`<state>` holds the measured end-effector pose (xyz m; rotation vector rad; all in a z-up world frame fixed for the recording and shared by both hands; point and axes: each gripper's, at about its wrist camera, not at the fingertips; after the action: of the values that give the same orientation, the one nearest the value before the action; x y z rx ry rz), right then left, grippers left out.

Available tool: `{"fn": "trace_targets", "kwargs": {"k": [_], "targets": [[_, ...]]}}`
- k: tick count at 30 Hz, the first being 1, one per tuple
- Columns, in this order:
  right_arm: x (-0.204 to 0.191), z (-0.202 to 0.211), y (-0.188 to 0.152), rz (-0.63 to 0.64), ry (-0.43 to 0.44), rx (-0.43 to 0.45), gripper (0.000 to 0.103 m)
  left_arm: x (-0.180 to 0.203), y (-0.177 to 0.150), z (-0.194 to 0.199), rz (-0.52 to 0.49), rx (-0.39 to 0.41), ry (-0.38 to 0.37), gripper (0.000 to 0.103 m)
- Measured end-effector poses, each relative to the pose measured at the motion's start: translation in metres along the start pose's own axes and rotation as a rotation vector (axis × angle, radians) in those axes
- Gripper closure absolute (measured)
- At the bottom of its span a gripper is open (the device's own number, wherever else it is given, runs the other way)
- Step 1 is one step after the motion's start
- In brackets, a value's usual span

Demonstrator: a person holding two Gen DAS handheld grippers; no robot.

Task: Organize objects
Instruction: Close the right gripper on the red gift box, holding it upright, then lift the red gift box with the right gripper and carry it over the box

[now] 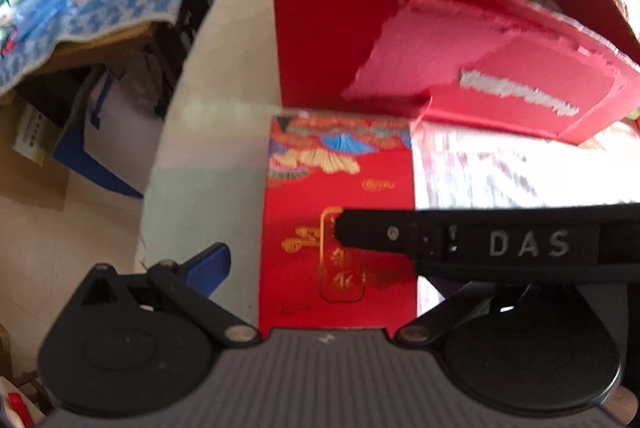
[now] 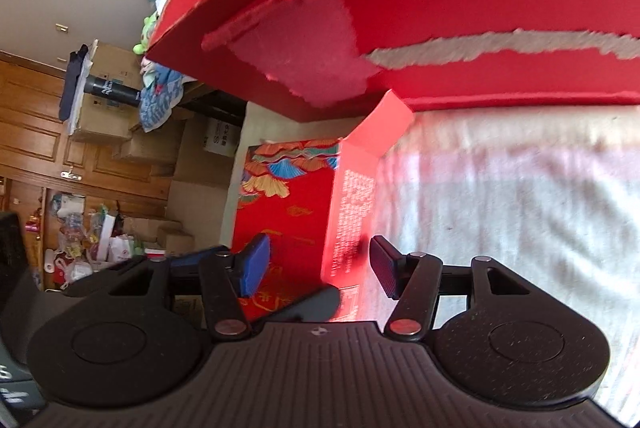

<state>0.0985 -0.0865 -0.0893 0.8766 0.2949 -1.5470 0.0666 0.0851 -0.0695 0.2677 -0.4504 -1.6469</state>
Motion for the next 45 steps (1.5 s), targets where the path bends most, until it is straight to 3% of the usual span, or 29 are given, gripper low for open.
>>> {"fn": "trace_targets", "kwargs": {"k": [2,9,18,26,33,39,45], "targets": [[-0.002,0.0,-0.001,0.011,0.004,-0.016,0.045,0.0,-0.003,-0.005,0.009,-0.029,-0.039,0.012],[0.004,0.019,0.002,0.014,0.001,-0.005,0.051,0.017,-0.006,0.002,-0.061,-0.026,-0.025,0.022],[0.027,0.064,0.001,-0.036,-0.019,0.009,0.051,0.07,-0.008,0.02,-0.16,-0.017,-0.08,0.022],[0.075,0.122,-0.011,-0.197,-0.084,0.048,0.051,0.144,-0.012,0.023,-0.301,-0.05,-0.187,0.022],[0.103,0.184,-0.022,-0.283,-0.131,0.173,0.051,0.211,-0.011,0.034,-0.478,-0.017,-0.271,0.021],[0.104,0.229,-0.023,-0.275,-0.179,0.316,0.051,0.261,-0.003,0.052,-0.597,0.067,-0.336,0.021],[0.093,0.263,-0.012,-0.224,-0.183,0.459,0.051,0.287,0.02,0.079,-0.65,0.185,-0.365,0.021]]}}
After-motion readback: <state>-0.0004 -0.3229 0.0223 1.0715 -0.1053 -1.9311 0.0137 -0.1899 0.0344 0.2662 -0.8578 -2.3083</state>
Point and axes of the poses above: each gripper's, at about its wrist camera, not at the fingertips, and z roughly against the way its jaws point, x to its right, y to its top, and after that the axes turned 9 degrees about x, right-handed
